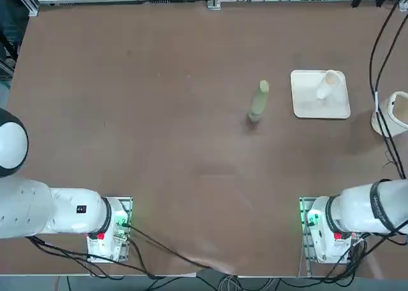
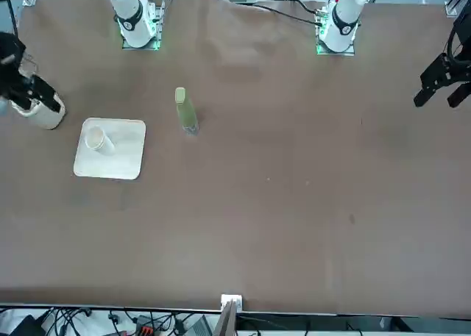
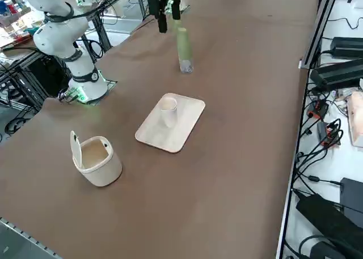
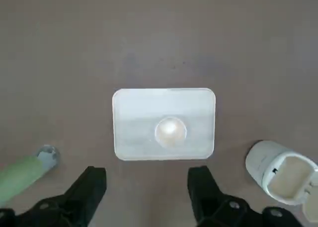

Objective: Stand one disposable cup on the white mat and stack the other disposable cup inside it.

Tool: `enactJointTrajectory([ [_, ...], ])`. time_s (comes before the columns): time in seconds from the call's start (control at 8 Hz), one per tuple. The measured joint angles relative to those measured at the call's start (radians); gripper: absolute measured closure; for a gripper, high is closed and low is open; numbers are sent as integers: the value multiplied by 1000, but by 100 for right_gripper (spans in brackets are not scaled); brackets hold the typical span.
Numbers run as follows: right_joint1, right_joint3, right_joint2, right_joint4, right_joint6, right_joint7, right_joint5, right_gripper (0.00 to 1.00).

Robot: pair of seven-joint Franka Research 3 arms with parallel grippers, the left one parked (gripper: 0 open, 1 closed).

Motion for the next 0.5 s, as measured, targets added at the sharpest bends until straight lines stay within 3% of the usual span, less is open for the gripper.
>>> enactJointTrajectory([
  [0.25, 8, 0, -6, 60, -61, -3, 65, 1],
  [0.5, 10, 0, -4, 72, -79, -10, 69, 1],
])
